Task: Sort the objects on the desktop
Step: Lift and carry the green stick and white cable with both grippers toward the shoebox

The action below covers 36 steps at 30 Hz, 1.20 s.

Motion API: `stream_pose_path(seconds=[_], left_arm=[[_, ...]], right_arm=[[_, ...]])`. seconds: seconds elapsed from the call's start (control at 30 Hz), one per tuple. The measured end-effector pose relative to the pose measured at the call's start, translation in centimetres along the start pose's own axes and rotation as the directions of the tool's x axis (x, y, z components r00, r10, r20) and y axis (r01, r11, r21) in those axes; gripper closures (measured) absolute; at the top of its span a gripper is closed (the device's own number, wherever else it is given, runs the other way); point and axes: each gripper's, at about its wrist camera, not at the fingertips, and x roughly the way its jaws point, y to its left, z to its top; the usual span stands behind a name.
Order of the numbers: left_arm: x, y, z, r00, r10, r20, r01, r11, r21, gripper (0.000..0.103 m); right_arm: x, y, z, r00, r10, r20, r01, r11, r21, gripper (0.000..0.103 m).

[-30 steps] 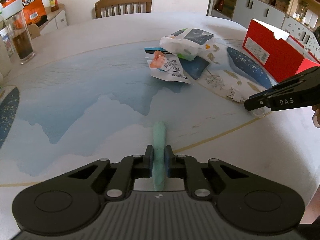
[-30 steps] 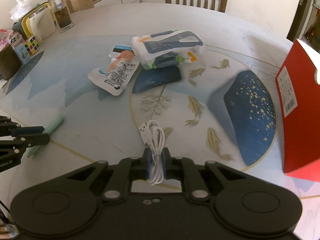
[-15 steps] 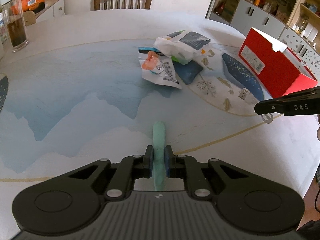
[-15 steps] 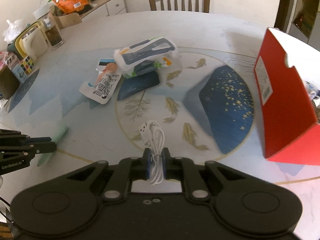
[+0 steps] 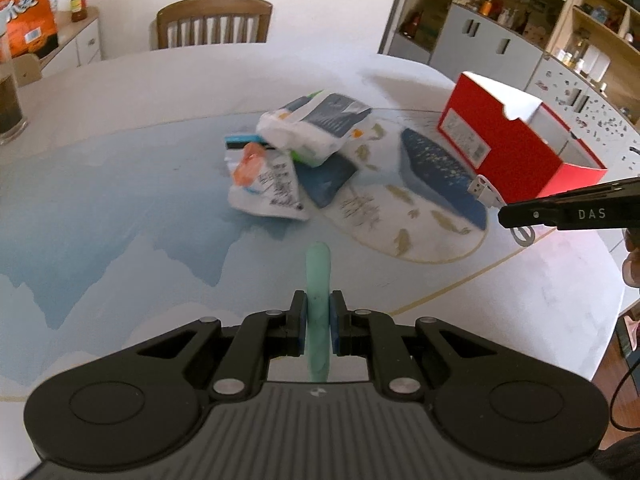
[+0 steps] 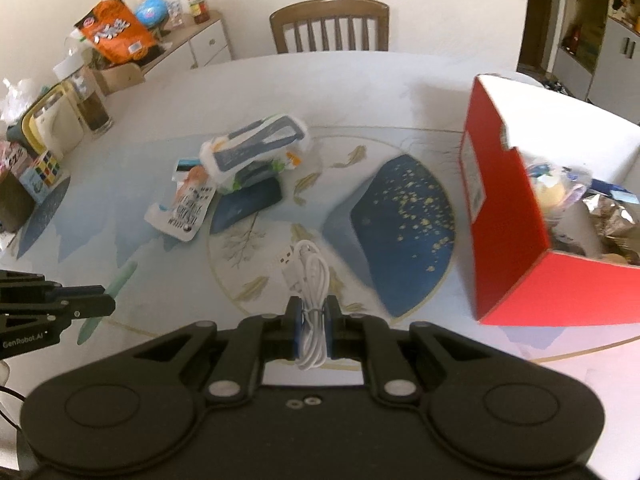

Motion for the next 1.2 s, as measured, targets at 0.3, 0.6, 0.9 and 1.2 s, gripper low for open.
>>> stream_pose_path(seconds=[0.3, 0.6, 0.9, 1.2], left_arm=[[-0.9, -2.1, 2.1, 0.999, -0.028, 0.041, 0.026, 0.999, 0.036, 0.093], [-1.5, -5.3, 4.4, 0.995, -0.059, 0.079, 0.051, 0.993, 0.102, 0.093], [-1.0, -8.8, 6.7, 0.991, -0.088, 0.104, 0.07, 0.985, 0.16, 0.093], [0.6, -13.0, 9.0, 0.987, -0.117, 0.109, 0.093, 0.974, 0.206, 0.093]], right_arm=[[-2.8, -1.8, 0.4, 0.998, 0.017, 0.054, -0.019, 0.998, 0.055, 0.093], [-5.2, -3.6, 1.0, 0.994, 0.017, 0.108, -0.026, 0.996, 0.09, 0.093], [-7.0, -6.4, 1.4, 0.988, -0.005, 0.154, -0.015, 0.992, 0.124, 0.093], [-8.1, -10.3, 1.6, 0.984, -0.018, 0.177, -0.009, 0.989, 0.151, 0.093]])
